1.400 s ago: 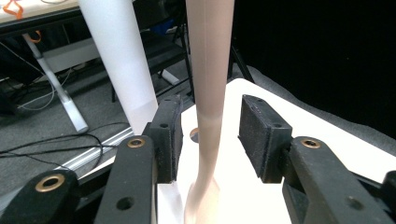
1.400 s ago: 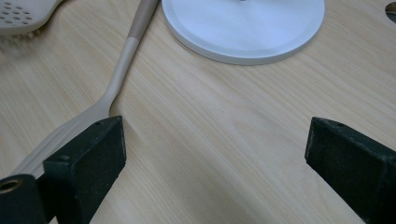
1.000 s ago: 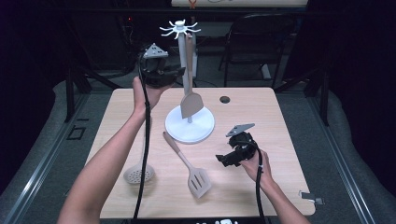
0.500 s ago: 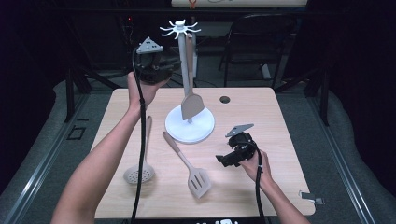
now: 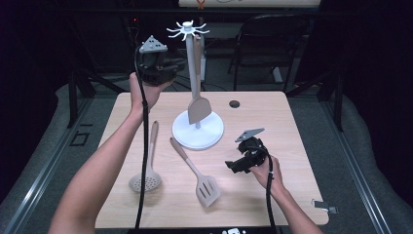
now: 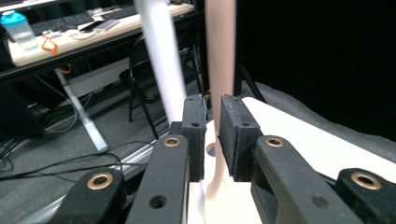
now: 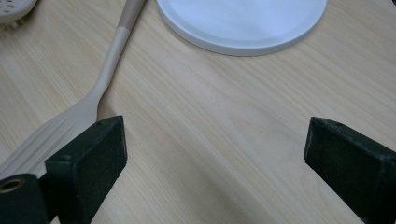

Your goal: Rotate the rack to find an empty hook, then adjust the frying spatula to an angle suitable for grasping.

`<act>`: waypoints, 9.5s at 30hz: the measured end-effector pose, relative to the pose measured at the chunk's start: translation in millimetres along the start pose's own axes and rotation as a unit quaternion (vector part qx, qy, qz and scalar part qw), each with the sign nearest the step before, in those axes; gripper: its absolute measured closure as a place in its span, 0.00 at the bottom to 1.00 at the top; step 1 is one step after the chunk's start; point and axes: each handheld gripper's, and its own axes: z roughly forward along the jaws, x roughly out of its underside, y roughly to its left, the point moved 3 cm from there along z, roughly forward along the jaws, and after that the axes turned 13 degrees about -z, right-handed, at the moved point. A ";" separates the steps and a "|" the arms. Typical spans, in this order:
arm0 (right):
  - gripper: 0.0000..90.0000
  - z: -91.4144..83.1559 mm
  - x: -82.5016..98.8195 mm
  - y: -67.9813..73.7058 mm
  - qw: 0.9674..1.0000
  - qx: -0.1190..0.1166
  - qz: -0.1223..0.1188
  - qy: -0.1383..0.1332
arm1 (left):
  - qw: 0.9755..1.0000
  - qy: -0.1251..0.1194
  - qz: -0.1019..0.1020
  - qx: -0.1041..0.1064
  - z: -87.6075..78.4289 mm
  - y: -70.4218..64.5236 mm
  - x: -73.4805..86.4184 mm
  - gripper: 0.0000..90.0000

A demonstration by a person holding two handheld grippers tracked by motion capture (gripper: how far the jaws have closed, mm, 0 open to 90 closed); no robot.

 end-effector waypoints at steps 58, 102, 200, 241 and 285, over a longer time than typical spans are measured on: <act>0.09 3.7 -6.1 -1.4 1.000 0.000 -0.016 0.005 | 0.998 -0.052 -0.015 -0.026 -8.5 -3.1 -47.4 1.00; 0.11 6.1 -6.8 1.0 1.000 -0.010 -0.018 0.005 | 0.996 0.013 -0.064 -0.065 -18.9 30.8 -2.1 0.41; 1.00 21.5 -11.0 118.7 0.978 -0.128 -0.119 0.111 | 0.958 0.231 -0.160 -0.063 7.6 18.3 244.0 0.07; 1.00 43.6 4.0 109.5 0.971 -0.151 -0.109 0.152 | 0.936 0.285 -0.207 -0.024 81.9 0.4 271.3 0.52; 0.68 53.2 -49.9 94.4 0.998 -0.031 -0.054 0.005 | 0.958 0.157 -0.230 0.073 30.3 -21.4 234.8 0.75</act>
